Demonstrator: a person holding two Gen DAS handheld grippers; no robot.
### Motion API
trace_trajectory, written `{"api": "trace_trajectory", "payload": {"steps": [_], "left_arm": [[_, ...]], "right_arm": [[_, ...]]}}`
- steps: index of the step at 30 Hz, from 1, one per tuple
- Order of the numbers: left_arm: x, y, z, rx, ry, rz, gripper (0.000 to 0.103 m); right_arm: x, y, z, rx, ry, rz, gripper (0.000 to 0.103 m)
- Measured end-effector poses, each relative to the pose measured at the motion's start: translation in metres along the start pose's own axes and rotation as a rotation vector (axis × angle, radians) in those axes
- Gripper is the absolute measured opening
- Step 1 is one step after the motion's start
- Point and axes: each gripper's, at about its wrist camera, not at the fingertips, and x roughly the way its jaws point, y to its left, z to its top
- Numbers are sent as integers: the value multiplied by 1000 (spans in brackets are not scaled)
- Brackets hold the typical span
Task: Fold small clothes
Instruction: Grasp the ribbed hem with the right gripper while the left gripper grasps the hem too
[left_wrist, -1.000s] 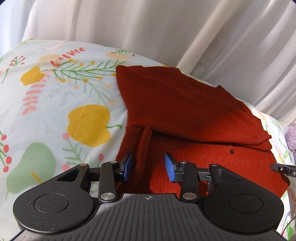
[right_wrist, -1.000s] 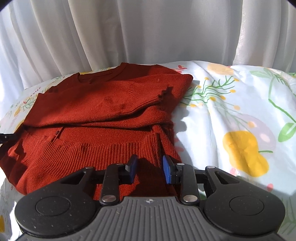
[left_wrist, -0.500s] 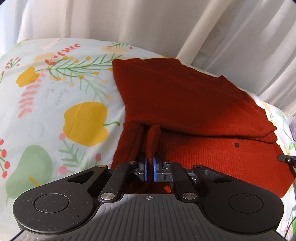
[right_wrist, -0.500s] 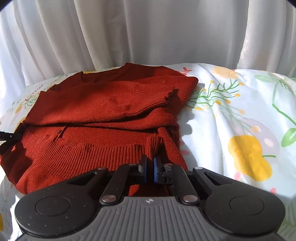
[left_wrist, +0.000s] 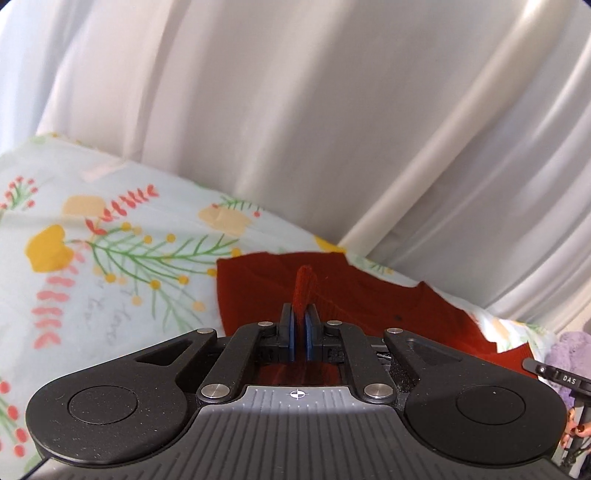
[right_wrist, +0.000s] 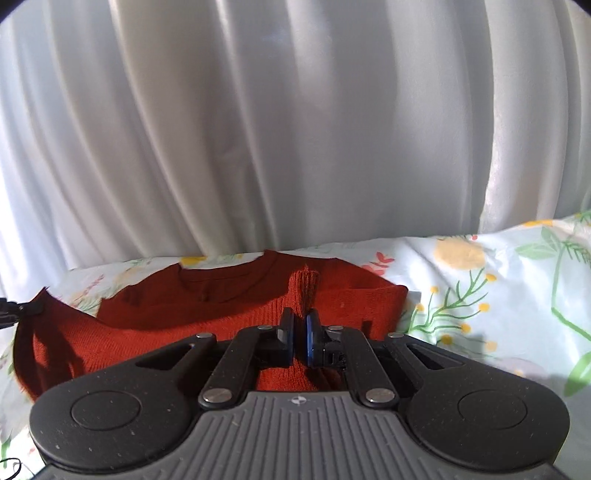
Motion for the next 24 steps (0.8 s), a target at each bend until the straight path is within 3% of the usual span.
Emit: {"api": "trace_trajectory", "payload": {"steps": [5,7,9,10,13,15,19,24], "left_arm": [[37,11,-20,24,83,37,10],[37,13,-25,35,96,4,19],[37,13,-28,61,104,-23,39],[39,13,-29,77,109,-20,39],[47,15,-31,65,133,1,33],[50,17,-31,40,140,5,8],[39,11,-23,53,112,-5,8],[-4,-4,26,48,-44,-54,8]], "right_arm": [[50,-16,-9,35,109,-39,6],[52,-21,-15,37,131,-38,7],[50,-23,-17,42,136,-21,8],[49,-24,-18,40,137,-10,9],[53,-26,-18,23,159,5,10],[55,-24,-20,12,164,-7,10],[56,-11,-20,-59,145,-55,6],[30,-1,3,-82,59,-33,5]]}}
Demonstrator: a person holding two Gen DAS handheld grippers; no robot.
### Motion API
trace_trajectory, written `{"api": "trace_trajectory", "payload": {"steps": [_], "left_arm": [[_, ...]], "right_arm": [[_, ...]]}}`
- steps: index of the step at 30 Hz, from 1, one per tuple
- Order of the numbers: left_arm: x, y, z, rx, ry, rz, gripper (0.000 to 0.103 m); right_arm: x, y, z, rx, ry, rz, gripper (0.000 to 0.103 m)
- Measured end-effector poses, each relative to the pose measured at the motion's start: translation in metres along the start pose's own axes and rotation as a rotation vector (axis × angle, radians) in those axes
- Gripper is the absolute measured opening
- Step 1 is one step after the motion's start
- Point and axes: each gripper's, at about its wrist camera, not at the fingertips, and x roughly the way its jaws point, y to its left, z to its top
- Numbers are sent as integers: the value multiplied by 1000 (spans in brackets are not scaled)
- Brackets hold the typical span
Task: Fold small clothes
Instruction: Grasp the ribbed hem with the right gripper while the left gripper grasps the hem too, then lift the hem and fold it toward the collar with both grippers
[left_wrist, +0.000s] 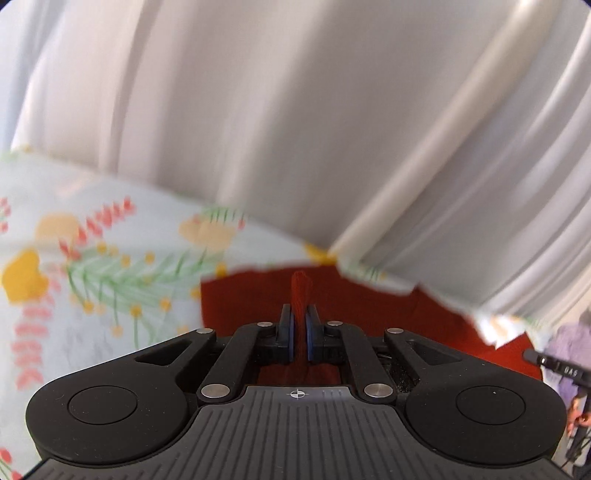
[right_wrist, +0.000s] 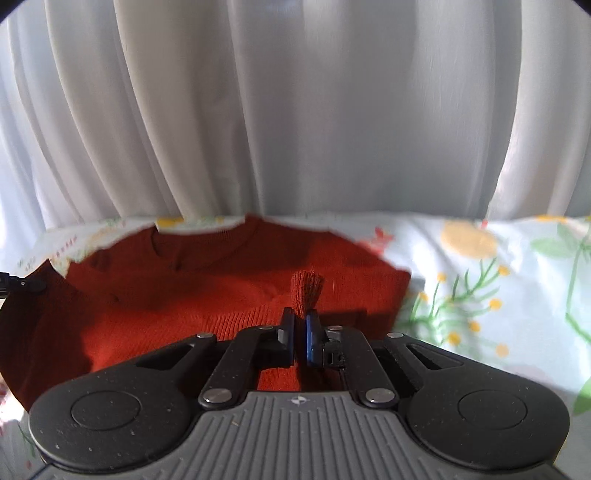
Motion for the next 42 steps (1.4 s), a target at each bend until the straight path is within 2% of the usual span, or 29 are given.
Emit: {"api": "trace_trajectory", "payload": {"steps": [4,7,9,12,14,16,17,18,19,20,21,22,23,24,27,28,29,30,31,33,34,36,38,39,41,42], "left_arm": [[2,-15,43,30,-104,41,8],[23,-23,58,53,-130,84,8],[42,-24,60,50,-136,103,8],[75,-19,52,23,-118,170,8],[91,-15,41,14,-117,260,8],[96,-7,29,-21,-101,322,21],[93,-3,23,-45,-100,317,36],[91,-3,17,-59,-103,288,49],[90,-6,11,-60,-106,249,52],[91,-13,5,-51,-104,203,57],[99,-22,-2,-35,-94,148,63],[106,-32,-7,-23,-82,91,67],[113,-41,-12,-18,-74,36,76],[122,-50,-18,-18,-67,-11,80],[149,-62,-29,-80,-71,-85,80],[158,-62,-32,-85,-74,-80,81],[165,-62,-34,-69,-73,-43,81],[170,-61,-36,-45,-66,9,80],[172,-58,-38,-17,-76,37,78],[168,-49,-37,-15,-99,45,77],[167,-45,-35,-14,-102,78,77],[166,-32,-33,-15,-111,121,77],[165,-24,-31,-46,-116,98,77],[165,-23,-32,-50,-118,95,77],[164,-24,-31,-42,-116,99,77],[162,-23,-32,-42,-117,101,77]], "right_arm": [[-12,-2,36,46,-119,-12,5],[-3,-1,61,62,-183,-56,5],[10,0,74,65,-206,-79,5],[33,4,81,54,-206,-121,5],[50,5,78,46,-197,-152,5],[64,5,73,48,-193,-176,5],[69,3,69,56,-192,-194,6],[73,2,66,69,-195,-234,6],[74,0,64,90,-204,-285,7],[73,-2,61,128,-219,-319,13],[71,-4,57,176,-236,-318,13],[70,-1,53,221,-246,-272,13],[75,3,50,265,-238,-170,13],[84,11,44,313,-207,-29,13],[135,38,19,528,-22,452,14],[154,47,10,598,36,548,16],[169,55,4,621,75,567,16],[179,60,-1,611,92,526,11],[184,60,-2,580,77,496,0],[184,48,5,542,38,462,0],[181,37,9,530,15,409,0],[172,8,18,466,-29,271,0],[156,-22,24,397,-82,116,1],[148,-36,25,385,-108,68,1],[137,-59,23,445,-140,57,3],[135,-63,22,447,-143,24,3]]}}
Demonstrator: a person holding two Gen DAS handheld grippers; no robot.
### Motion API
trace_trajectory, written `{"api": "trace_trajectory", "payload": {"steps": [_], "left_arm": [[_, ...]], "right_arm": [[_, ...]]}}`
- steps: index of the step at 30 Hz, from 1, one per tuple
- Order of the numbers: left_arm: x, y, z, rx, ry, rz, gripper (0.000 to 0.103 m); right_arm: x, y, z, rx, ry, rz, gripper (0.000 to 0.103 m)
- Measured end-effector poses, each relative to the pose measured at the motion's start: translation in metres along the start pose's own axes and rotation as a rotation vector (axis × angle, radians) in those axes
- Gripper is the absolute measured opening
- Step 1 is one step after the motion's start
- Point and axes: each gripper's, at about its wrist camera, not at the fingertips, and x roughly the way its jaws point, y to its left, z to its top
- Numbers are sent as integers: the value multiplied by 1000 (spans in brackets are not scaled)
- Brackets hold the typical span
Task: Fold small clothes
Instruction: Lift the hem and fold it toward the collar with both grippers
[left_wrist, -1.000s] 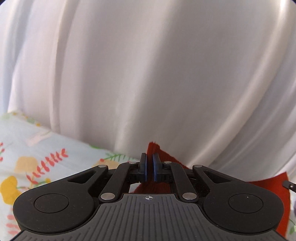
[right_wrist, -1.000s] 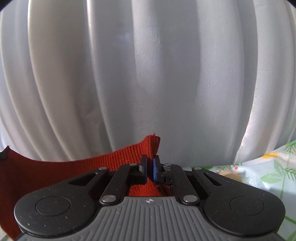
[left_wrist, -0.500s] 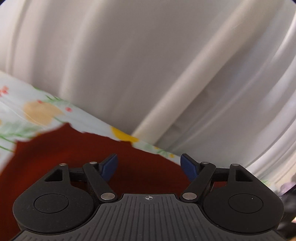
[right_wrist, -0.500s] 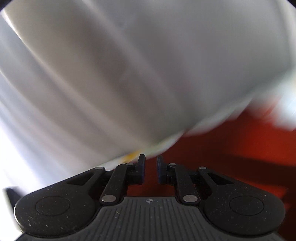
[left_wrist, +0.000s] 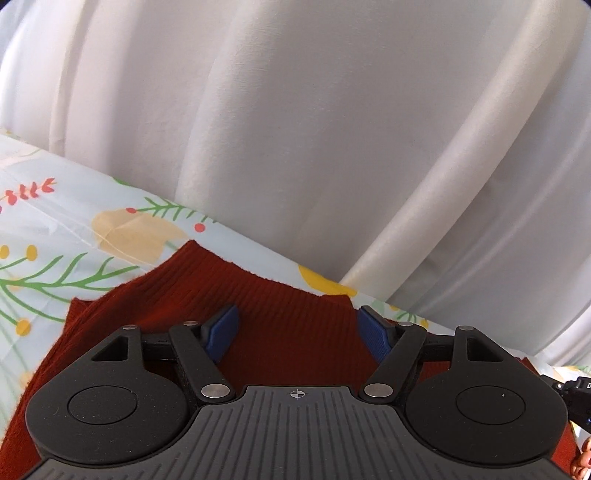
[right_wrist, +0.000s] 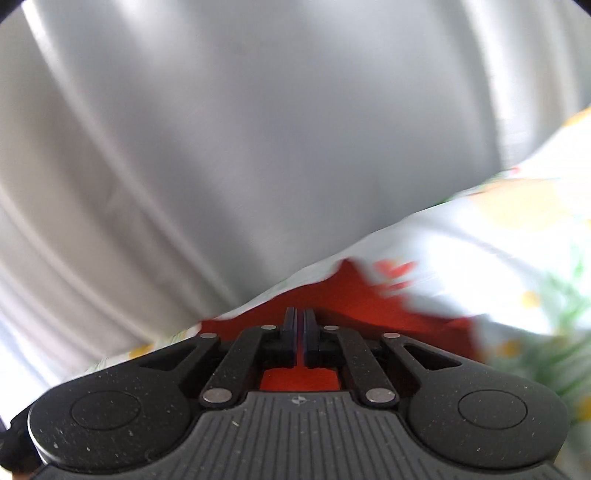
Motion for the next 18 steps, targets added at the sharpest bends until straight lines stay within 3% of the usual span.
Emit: {"api": "trace_trajectory", "payload": {"steps": [4,9,11,12,15,18], "left_arm": [[-11,2,0,30,5,17,77],[-22,9,-2,65,9,23,77],[-37,14,-6,102,-4,99,85],[-46,20,-10,105,-8,122,86],[-71,34,-20,95,4,83,90],[-89,37,-29,112,29,86,92]], "right_arm": [[-5,3,-5,-24,-32,-49,3],[-4,23,-10,-180,-29,-174,11],[-15,36,-15,-252,-31,-247,13],[-32,35,-19,-271,-35,-236,14],[-71,38,-34,-244,-6,-105,20],[-99,43,-57,-274,26,-34,21]]}}
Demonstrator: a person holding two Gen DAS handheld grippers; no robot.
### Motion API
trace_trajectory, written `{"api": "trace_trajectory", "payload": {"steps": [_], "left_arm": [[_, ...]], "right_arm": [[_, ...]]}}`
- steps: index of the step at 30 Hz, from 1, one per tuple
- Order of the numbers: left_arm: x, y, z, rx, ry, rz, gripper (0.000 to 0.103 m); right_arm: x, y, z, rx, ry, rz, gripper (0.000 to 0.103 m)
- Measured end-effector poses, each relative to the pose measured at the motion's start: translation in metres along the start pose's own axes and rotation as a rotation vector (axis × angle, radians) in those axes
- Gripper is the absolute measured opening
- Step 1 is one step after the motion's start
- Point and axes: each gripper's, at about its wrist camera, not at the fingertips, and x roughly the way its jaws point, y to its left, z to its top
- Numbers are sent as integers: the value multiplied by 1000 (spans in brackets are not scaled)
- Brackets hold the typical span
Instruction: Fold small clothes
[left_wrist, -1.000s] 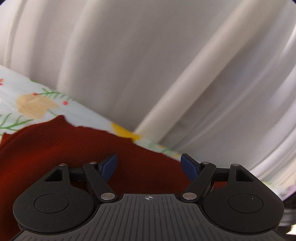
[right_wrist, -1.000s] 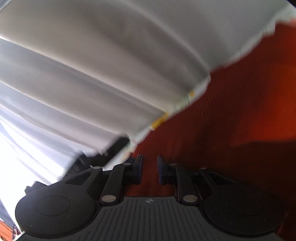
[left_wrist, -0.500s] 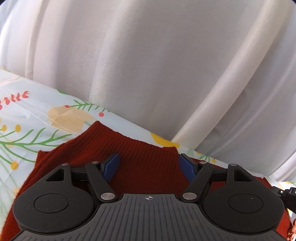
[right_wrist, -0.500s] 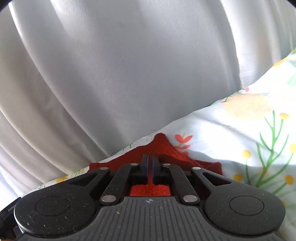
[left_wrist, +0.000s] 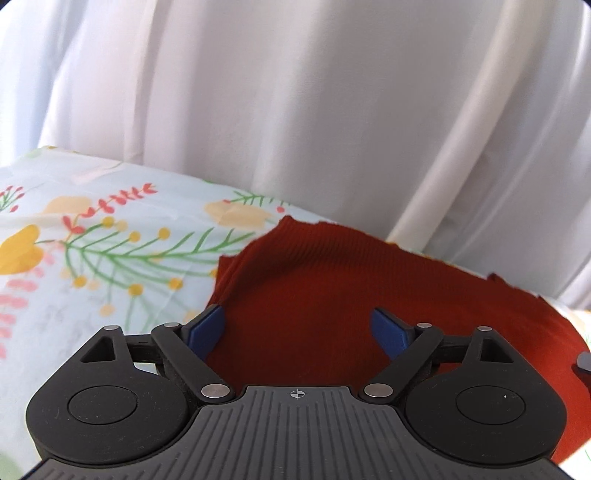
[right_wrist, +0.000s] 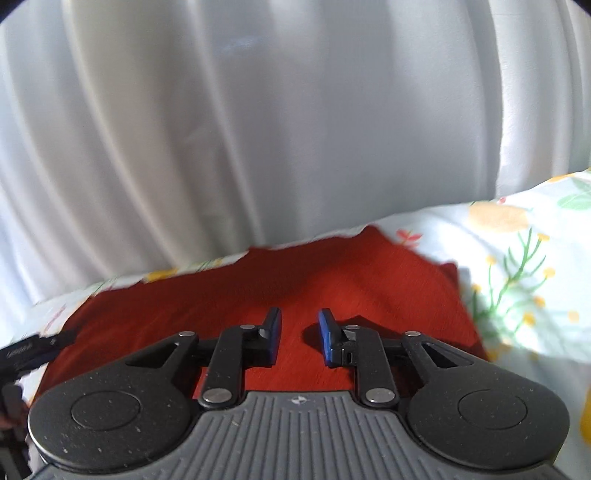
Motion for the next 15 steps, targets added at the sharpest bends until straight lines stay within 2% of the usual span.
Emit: {"api": "trace_trajectory", "payload": {"steps": [3,7,8,9,15], "left_arm": [[-14,9,-10,-59,17,-8,92],[-29,29,-20,-237,30,-81,90],[-30,32,-20,-262,42,-93,87],[-34,35,-19,-282,52,-95,83],[-53,55,-20,-442,112,-116,80]], "right_arm": [[-16,7,-17,-14,32,20,21],[-25,10,-31,34,65,60,21],[-30,12,-35,32,72,63,21],[-29,14,-38,22,78,62,21],[-40,22,-45,26,105,71,22]]}}
